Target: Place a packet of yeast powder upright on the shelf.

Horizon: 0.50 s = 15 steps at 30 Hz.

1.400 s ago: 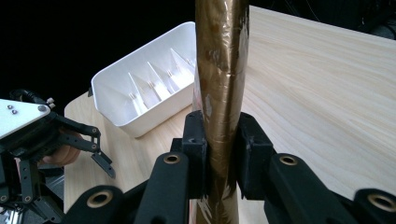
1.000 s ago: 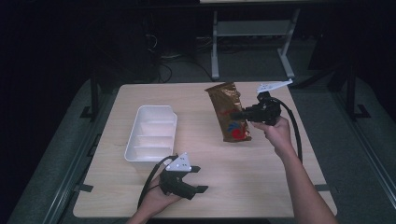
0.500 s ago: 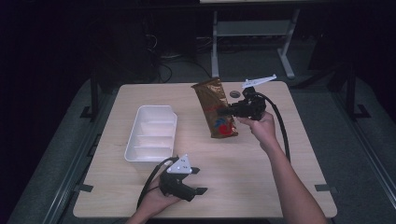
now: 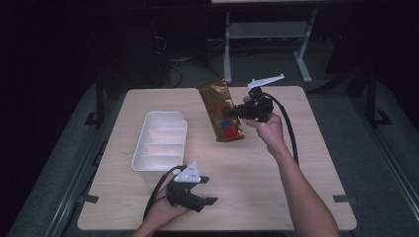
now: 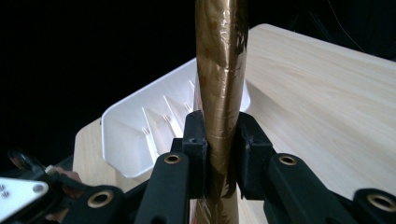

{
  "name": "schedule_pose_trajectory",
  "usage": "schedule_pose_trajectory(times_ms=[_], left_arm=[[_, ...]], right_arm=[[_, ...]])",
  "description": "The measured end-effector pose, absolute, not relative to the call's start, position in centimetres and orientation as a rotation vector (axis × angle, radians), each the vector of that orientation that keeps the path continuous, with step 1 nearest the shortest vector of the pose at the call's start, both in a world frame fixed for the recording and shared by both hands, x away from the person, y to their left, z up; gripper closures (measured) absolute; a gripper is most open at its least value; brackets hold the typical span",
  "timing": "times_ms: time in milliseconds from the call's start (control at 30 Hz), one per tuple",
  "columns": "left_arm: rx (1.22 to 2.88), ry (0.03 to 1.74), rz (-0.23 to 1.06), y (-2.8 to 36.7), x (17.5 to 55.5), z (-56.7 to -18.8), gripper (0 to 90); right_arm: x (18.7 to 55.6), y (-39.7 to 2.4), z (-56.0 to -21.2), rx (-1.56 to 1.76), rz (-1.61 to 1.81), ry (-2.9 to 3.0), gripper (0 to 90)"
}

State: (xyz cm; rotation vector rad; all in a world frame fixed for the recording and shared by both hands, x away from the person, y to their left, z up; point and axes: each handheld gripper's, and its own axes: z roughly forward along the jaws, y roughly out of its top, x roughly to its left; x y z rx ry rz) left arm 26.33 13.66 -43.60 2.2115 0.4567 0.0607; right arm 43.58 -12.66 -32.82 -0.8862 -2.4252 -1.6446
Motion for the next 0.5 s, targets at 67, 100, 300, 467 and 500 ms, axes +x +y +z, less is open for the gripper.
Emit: schedule_pose_trajectory(times_ms=[67,100,300,467,500], left_arm=[[2.222,0.457,0.061,13.7,26.4,-43.7,26.6],[2.223,0.458,0.060,13.7,26.4,-43.7,26.6],[2.220,0.457,0.063,14.0,26.5,-43.7,26.7],[2.217,0.454,0.060,14.2,26.6,-43.7,26.7],[2.218,0.452,0.060,14.2,26.6,-43.7,26.7]], right_arm=[[43.8,-12.1,-32.4,-0.875,-1.653,-2.426,75.8],[43.9,-11.9,-32.2,-0.872,-1.654,-2.428,75.8],[44.6,-10.6,-31.4,-0.848,-1.652,-2.440,75.9],[45.2,-9.5,-31.0,-0.829,-1.648,-2.444,75.9],[45.2,-9.2,-31.0,-0.825,-1.644,-2.451,75.9]])
